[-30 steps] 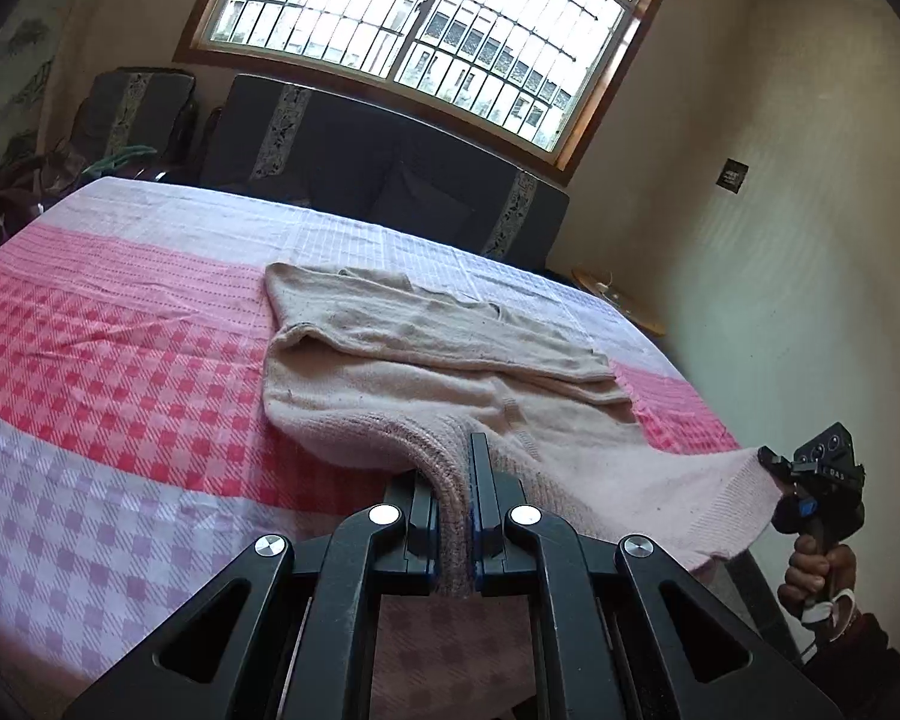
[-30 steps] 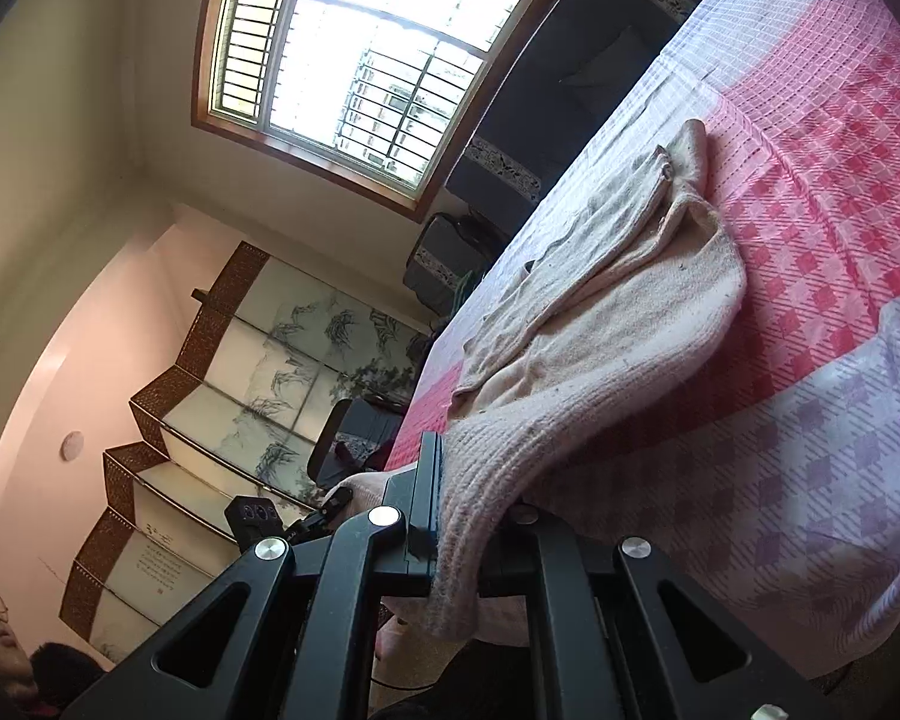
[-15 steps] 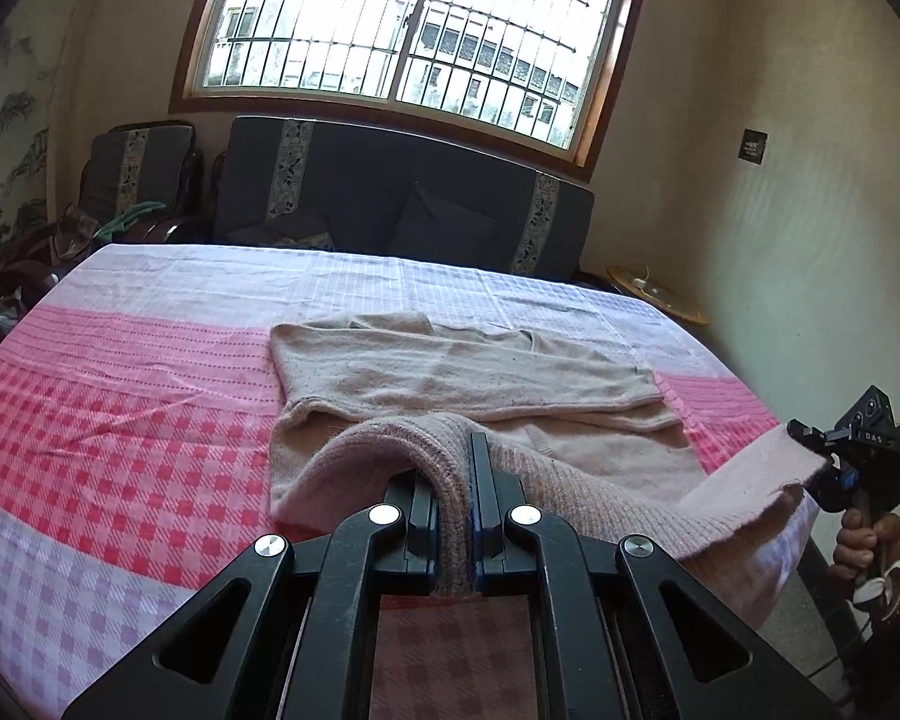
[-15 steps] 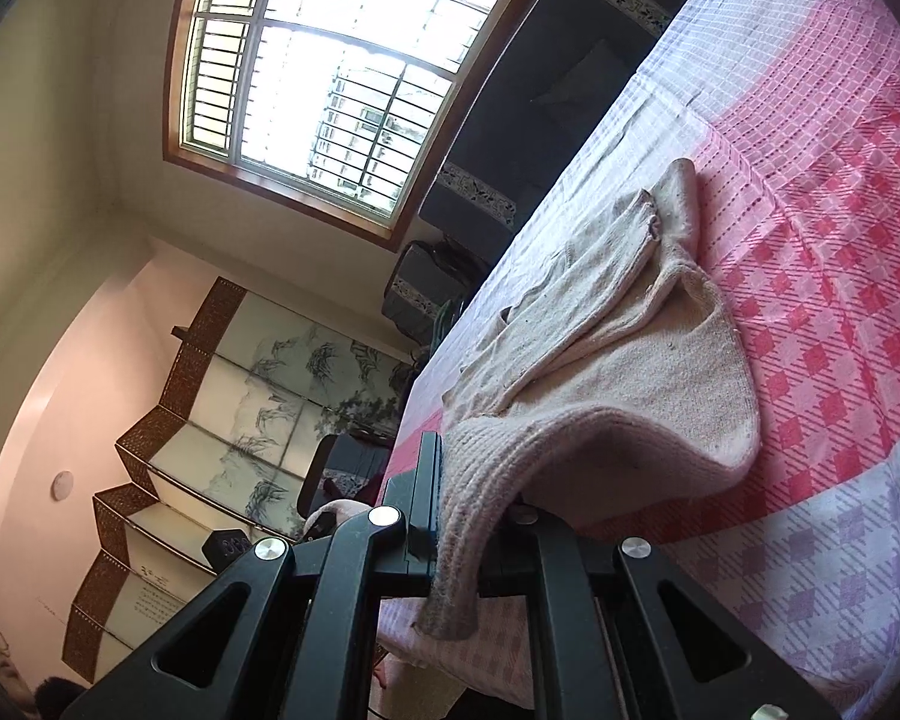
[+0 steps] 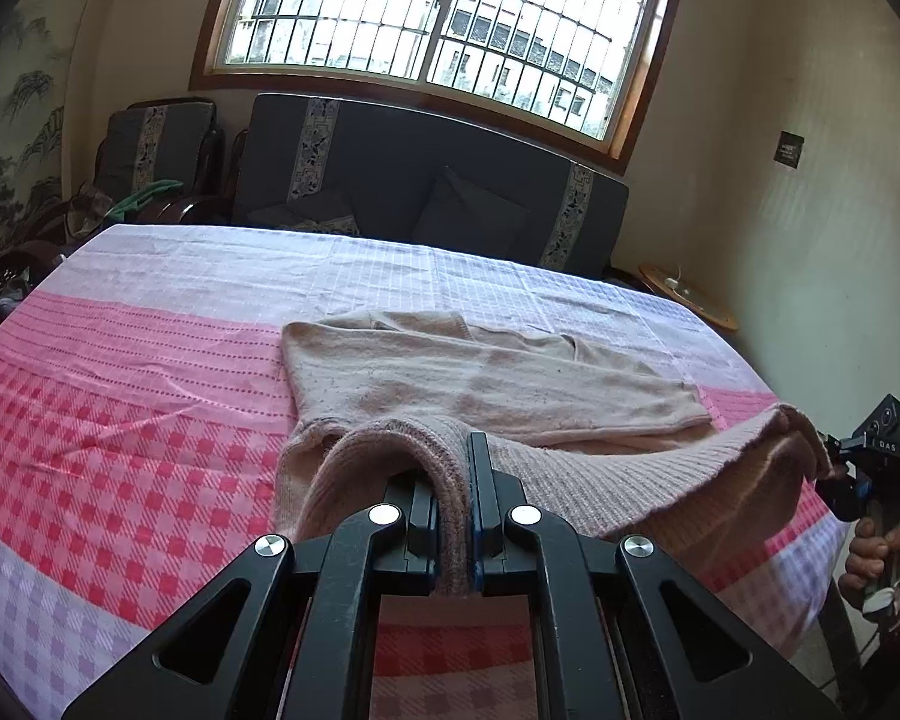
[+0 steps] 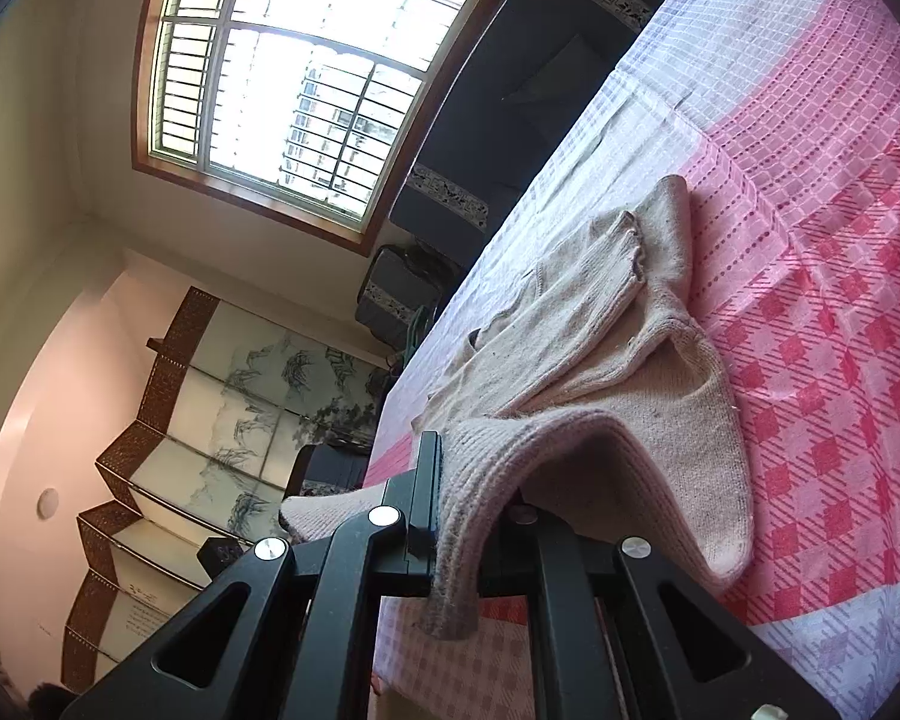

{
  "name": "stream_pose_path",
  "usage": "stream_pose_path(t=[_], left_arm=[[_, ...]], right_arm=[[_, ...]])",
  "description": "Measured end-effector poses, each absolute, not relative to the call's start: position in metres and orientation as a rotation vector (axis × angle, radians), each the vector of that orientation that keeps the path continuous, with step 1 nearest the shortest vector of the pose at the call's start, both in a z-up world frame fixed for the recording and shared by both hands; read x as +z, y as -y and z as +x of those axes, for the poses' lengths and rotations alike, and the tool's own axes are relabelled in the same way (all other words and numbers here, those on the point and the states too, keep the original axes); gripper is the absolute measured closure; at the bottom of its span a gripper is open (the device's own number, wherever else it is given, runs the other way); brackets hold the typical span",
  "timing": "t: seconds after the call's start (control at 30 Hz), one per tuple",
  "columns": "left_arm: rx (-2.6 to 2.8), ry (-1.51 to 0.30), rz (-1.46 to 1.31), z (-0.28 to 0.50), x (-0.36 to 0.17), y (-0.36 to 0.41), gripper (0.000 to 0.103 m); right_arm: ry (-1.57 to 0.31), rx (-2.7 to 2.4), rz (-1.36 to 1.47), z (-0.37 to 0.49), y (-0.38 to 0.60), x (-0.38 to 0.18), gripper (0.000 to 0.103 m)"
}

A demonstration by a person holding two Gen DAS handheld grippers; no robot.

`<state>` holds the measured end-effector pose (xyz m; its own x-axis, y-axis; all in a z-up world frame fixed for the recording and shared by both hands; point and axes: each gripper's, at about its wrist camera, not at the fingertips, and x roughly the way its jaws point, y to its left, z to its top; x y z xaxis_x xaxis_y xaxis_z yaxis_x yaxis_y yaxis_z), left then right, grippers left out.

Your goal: Fold small clothes

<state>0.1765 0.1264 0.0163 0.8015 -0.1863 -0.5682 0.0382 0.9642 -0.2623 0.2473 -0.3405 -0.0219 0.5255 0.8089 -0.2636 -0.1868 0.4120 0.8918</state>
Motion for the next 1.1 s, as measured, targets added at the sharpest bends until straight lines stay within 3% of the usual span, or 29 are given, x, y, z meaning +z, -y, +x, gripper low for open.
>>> stream_pose_path(t=[1.1], left_arm=[[-0.074, -0.731, -0.348, 0.264, -0.015, -0.145, 0.096]], right_arm=[[-0.861, 0.673, 0.92, 0.329, 0.33, -0.05, 0.095]])
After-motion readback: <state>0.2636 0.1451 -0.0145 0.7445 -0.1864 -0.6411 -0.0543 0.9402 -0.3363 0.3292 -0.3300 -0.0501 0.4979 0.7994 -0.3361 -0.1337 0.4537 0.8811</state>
